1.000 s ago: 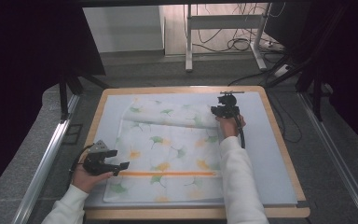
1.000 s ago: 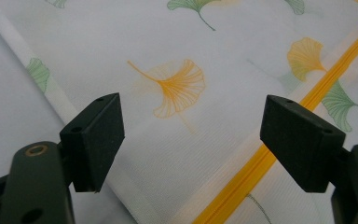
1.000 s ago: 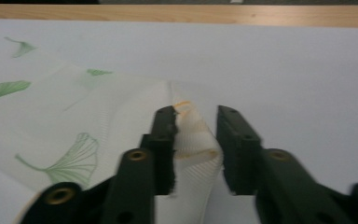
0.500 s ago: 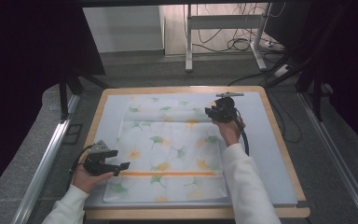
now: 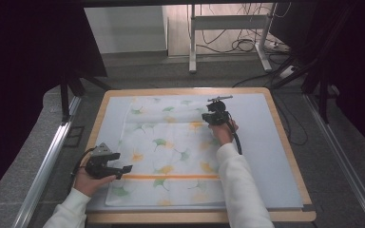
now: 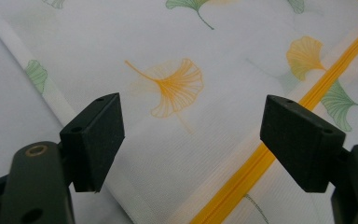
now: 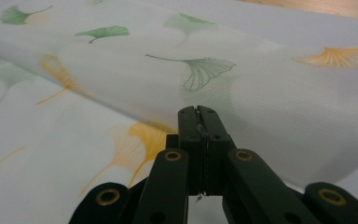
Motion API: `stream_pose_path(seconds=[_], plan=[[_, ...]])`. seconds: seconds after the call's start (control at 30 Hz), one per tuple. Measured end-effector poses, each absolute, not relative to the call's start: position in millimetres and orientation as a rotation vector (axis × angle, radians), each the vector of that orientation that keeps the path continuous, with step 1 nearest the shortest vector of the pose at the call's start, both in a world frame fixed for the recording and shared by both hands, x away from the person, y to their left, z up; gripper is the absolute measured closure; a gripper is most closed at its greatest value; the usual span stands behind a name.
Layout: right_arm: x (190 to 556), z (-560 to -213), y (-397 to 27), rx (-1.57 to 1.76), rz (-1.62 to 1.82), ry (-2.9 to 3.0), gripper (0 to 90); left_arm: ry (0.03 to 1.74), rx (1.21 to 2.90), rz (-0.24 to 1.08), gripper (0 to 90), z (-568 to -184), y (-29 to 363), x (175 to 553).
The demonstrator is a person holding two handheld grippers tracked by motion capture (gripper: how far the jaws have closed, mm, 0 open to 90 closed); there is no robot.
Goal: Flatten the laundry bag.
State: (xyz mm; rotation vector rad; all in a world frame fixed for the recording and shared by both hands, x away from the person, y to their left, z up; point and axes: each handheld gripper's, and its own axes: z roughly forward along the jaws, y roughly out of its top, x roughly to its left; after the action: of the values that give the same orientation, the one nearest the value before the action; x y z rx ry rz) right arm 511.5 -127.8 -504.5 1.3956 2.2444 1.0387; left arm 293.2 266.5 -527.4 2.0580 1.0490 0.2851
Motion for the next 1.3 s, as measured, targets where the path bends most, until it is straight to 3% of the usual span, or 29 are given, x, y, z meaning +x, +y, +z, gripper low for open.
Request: stream_pose_path(seconds=[0.2, 0.4, 0.67, 0.8, 1.3], plan=[[527.0, -520.8, -124.9, 1.468, 0.990, 2.222, 88.8, 1.051, 2.051, 0.287, 21.3, -527.1, 268.2, 293.2], [514.5, -515.0, -127.1, 1.425, 0.997, 2.240, 88.9, 1.048, 2.050, 0.283, 21.3, -527.6, 268.3, 294.1], [457.0, -484.8, -138.5, 1.234, 1.045, 2.309, 88.9, 1.032, 2.048, 0.292, 21.4, -524.4, 262.5, 291.5], [408.0, -480.8, -147.1, 1.118, 1.087, 2.374, 88.9, 1.028, 2.047, 0.300, 21.4, -524.0, 261.1, 290.6], [300.6, -497.4, -164.0, 0.989, 1.168, 2.547, 88.8, 1.019, 2.050, 0.278, 21.9, -524.0, 256.0, 289.5]])
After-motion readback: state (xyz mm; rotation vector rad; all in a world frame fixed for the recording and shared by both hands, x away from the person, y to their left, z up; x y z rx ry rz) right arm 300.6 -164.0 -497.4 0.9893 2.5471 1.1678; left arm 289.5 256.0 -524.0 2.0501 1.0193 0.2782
